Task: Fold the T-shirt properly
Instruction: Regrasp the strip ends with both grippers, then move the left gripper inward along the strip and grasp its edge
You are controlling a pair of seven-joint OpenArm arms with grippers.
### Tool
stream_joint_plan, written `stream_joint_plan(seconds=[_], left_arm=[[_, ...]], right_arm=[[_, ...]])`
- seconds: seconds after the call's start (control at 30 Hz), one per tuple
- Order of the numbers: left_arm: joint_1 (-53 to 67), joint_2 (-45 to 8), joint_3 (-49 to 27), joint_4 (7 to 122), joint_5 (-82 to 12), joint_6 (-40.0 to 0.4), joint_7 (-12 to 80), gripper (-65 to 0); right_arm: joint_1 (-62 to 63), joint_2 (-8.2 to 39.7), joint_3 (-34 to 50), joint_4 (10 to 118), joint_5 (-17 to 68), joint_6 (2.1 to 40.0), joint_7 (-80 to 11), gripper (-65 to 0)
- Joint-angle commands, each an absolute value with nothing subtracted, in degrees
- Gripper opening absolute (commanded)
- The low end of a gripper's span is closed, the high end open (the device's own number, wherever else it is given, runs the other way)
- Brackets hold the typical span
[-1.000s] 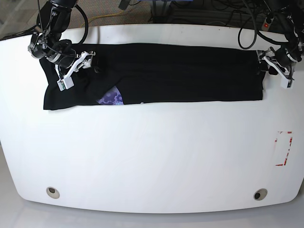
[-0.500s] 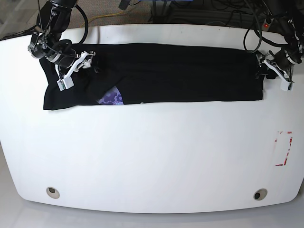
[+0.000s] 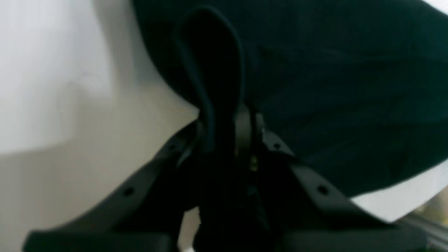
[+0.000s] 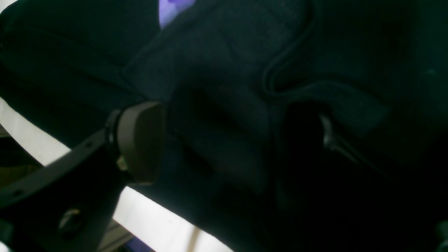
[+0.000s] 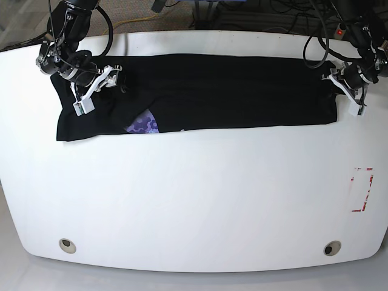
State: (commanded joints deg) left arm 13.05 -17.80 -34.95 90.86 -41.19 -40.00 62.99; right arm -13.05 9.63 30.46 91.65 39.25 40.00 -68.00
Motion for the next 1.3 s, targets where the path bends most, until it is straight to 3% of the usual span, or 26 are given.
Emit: stream_joint_plan(seconds=[0.13,0.3,0.67,0.9,0.97,1.03,1.13,1.23,1.3], left_arm=[[12.8,-17.0,-29.0,100.4,-41.2,-40.0,66.1,-59.3],[9.8,-17.2,-16.0,108.6,-40.8,-40.0,66.2,-59.2],[-1.0,-16.2,7.7,106.2,-40.7,-40.0,66.2,-59.0],[-3.0,-14.6,12.9,100.4,-40.7,-38.2,66.0,-57.9],[-4.4,-14.5,14.2,98.8,-40.7,-38.1,66.0,-51.0],[-5.2,-13.1,15.1,97.3,-40.7,-37.0,66.0,-39.7],[-5.2,-10.7,14.2,96.8,-40.8,-31.7,66.1,-28.1],[-5.5,-8.7,13.9,98.5,-41.3,-27.8,66.2,-24.7],[-6.2,-7.6,14.1,102.5,-41.3,-27.7,66.3,-24.3]], right_arm=[[-13.1,9.6,30.4,91.6,39.3,40.0,-68.0,-14.3],[-13.0,9.6,30.3,91.6,39.3,40.0,-68.0,-14.3],[-12.6,8.0,30.6,91.6,39.2,40.0,-68.0,-14.3],[-12.6,7.6,30.3,91.6,39.2,40.0,-68.0,-14.3],[-12.6,6.5,30.2,91.6,39.2,40.0,-68.0,-14.3],[-12.6,6.5,30.3,91.6,39.2,40.0,-68.0,-14.3],[-12.6,6.5,30.4,91.6,39.1,40.0,-68.0,-14.3],[-12.5,6.3,30.2,91.6,39.1,40.0,-68.0,-14.3],[-12.4,6.2,30.2,91.6,39.1,40.0,-68.0,-14.3]])
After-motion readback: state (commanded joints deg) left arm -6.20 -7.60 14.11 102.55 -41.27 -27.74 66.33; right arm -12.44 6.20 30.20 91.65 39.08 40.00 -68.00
